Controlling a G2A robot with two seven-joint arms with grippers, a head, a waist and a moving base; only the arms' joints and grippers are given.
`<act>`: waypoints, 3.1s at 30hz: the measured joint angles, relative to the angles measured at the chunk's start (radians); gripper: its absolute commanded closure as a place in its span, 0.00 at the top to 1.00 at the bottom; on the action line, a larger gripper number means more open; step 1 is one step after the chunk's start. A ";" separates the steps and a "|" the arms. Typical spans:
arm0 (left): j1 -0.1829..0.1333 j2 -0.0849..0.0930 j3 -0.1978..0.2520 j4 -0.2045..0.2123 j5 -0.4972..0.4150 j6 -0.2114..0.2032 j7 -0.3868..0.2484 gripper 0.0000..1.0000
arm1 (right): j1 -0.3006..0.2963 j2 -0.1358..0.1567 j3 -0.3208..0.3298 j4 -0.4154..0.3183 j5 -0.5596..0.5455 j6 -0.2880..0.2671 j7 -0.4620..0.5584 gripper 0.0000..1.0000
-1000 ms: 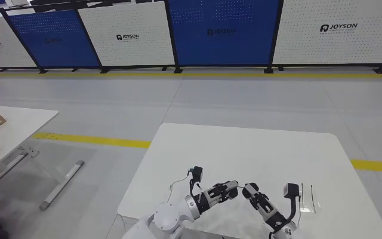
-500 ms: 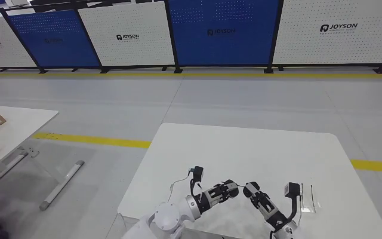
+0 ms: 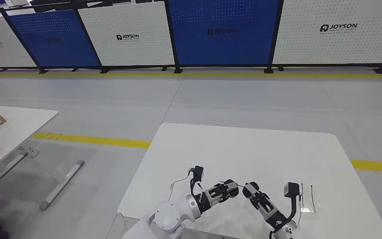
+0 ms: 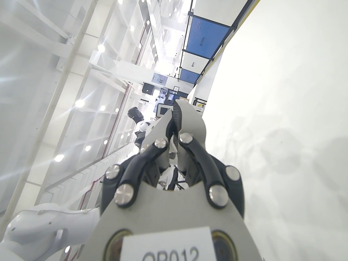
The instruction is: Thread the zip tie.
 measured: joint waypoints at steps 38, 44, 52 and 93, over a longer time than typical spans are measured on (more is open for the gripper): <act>0.038 0.010 -0.076 0.012 -0.122 -0.004 0.015 0.00 | -0.104 0.018 0.150 -0.091 0.096 -0.046 0.033 1.00; 0.071 0.021 -0.162 0.000 -0.305 -0.103 -0.121 0.00 | -0.104 0.018 0.150 -0.091 0.096 -0.046 0.033 1.00; 0.166 0.045 -0.321 -0.142 -0.462 -0.183 -0.289 0.00 | -0.104 0.018 0.150 -0.091 0.096 -0.046 0.033 1.00; 0.141 0.036 -0.312 -0.263 -0.491 -0.216 -0.273 0.00 | -0.104 0.018 0.150 -0.091 0.096 -0.046 0.033 1.00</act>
